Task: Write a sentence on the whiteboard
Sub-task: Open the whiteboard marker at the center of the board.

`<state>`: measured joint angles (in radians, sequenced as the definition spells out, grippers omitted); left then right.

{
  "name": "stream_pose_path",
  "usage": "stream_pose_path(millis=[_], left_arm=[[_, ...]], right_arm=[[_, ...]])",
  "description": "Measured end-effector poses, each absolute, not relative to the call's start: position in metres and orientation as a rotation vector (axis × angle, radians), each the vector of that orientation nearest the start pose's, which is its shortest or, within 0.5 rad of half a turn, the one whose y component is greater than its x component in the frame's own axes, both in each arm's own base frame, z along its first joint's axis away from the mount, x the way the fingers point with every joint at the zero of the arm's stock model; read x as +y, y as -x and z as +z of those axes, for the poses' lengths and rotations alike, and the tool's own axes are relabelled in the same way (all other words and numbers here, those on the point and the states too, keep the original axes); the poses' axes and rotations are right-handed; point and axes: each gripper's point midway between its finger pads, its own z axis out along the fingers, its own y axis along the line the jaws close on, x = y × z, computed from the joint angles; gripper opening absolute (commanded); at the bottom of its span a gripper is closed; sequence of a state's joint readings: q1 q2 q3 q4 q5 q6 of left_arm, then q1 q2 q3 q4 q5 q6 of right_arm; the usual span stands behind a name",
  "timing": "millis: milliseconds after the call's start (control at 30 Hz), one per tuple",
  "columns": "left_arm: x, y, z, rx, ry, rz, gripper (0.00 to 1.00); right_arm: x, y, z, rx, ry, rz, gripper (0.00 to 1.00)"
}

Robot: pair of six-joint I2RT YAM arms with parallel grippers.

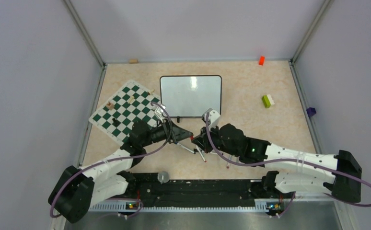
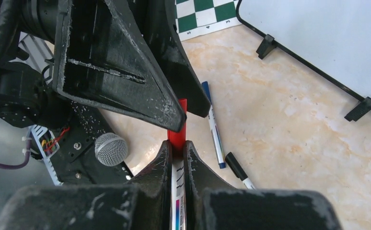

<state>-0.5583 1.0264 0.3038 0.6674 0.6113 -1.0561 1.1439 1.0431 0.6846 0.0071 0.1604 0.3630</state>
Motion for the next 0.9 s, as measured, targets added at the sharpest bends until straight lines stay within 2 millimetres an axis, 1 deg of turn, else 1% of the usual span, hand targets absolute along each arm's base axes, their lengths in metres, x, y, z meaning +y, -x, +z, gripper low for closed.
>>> stream_pose_path(millis=[133, 233, 267, 300, 333, 400, 467, 533, 667, 700, 733, 767, 900], left_arm=[[-0.277, -0.185, 0.199, 1.905, -0.105, -1.684, 0.43], [-0.280, -0.185, 0.203, 1.900, -0.112, -1.693, 0.22], [-0.280, -0.186, 0.204, 1.899, -0.114, -1.693, 0.18], [-0.281, -0.186, 0.205, 1.897, -0.114, -1.696, 0.17], [-0.281, -0.186, 0.205, 1.897, -0.119, -1.691, 0.20], [-0.281, -0.186, 0.204, 1.900, -0.120, -1.688, 0.30], [-0.282, -0.186, 0.204, 1.903, -0.123, -1.689, 0.35], [-0.283, -0.185, 0.205, 1.902, -0.130, -1.692, 0.35], [-0.284, -0.184, 0.206, 1.900, -0.136, -1.693, 0.24], [-0.283, -0.185, 0.205, 1.902, -0.135, -1.687, 0.19], [-0.283, -0.185, 0.204, 1.905, -0.133, -1.685, 0.06], [-0.283, -0.185, 0.204, 1.908, -0.130, -1.682, 0.00], [-0.283, -0.186, 0.202, 1.915, -0.125, -1.675, 0.00]], right_arm=[[0.324, -0.161, 0.192, 1.899, 0.664, 0.853, 0.00], [0.325, -0.159, 0.190, 1.906, 0.676, 0.860, 0.00], [0.326, -0.159, 0.189, 1.910, 0.676, 0.861, 0.00], [0.326, -0.158, 0.188, 1.912, 0.678, 0.863, 0.00], [0.326, -0.159, 0.187, 1.914, 0.677, 0.862, 0.00], [0.326, -0.159, 0.187, 1.915, 0.673, 0.859, 0.00], [0.326, -0.159, 0.187, 1.917, 0.670, 0.861, 0.00], [0.326, -0.160, 0.188, 1.919, 0.664, 0.864, 0.00], [0.325, -0.161, 0.188, 1.922, 0.653, 0.864, 0.00], [0.325, -0.161, 0.188, 1.922, 0.651, 0.866, 0.00], [0.325, -0.161, 0.188, 1.922, 0.650, 0.867, 0.00], [0.325, -0.161, 0.188, 1.923, 0.649, 0.868, 0.00], [0.324, -0.162, 0.187, 1.930, 0.641, 0.867, 0.00]])
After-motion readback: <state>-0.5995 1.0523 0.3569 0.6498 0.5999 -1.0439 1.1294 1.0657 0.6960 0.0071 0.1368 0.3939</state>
